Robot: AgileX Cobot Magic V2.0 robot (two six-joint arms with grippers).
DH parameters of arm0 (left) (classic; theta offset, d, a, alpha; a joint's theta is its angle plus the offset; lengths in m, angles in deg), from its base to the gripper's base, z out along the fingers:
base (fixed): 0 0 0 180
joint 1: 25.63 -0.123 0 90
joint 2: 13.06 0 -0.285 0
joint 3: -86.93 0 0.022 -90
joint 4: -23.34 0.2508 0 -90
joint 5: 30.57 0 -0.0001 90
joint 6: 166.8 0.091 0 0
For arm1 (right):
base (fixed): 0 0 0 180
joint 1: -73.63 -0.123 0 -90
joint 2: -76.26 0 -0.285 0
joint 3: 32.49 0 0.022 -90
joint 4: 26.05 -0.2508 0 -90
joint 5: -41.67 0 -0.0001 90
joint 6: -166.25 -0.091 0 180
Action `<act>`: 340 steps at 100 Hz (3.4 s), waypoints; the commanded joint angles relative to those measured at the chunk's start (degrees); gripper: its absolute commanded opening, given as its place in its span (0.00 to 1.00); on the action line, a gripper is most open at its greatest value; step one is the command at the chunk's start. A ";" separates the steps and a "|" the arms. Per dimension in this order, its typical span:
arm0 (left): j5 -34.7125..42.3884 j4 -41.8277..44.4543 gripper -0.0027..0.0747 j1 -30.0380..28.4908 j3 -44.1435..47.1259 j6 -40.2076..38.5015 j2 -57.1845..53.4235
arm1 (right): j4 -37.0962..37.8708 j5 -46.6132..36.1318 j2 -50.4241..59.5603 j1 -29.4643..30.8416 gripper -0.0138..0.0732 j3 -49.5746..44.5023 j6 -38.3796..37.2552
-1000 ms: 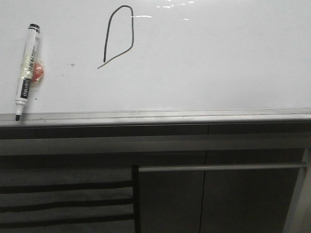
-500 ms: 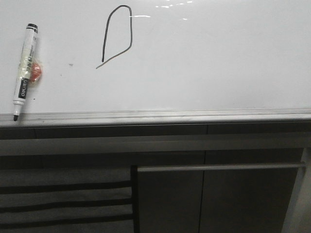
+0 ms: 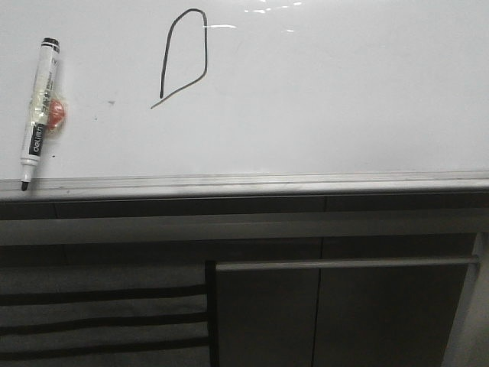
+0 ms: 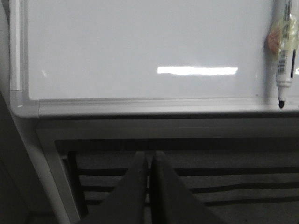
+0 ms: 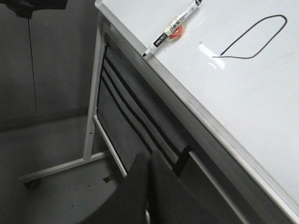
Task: Write number 0 on whiteboard
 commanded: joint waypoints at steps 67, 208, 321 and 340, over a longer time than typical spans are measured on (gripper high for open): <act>2.98 -0.57 0.01 -0.08 1.95 0.79 -1.63 | -0.35 -3.82 -0.09 0.45 0.08 1.48 -0.01; 2.98 -0.57 0.01 -0.08 1.95 0.79 -1.63 | 20.24 2.87 31.21 48.04 0.08 -19.73 -25.37; 2.98 -0.57 0.01 -0.08 1.95 0.79 -1.63 | 19.78 7.87 31.32 54.20 0.08 -19.73 -31.97; 2.98 -0.57 0.01 -0.08 1.95 0.79 -1.63 | 19.78 7.87 31.32 54.20 0.08 -19.73 -31.97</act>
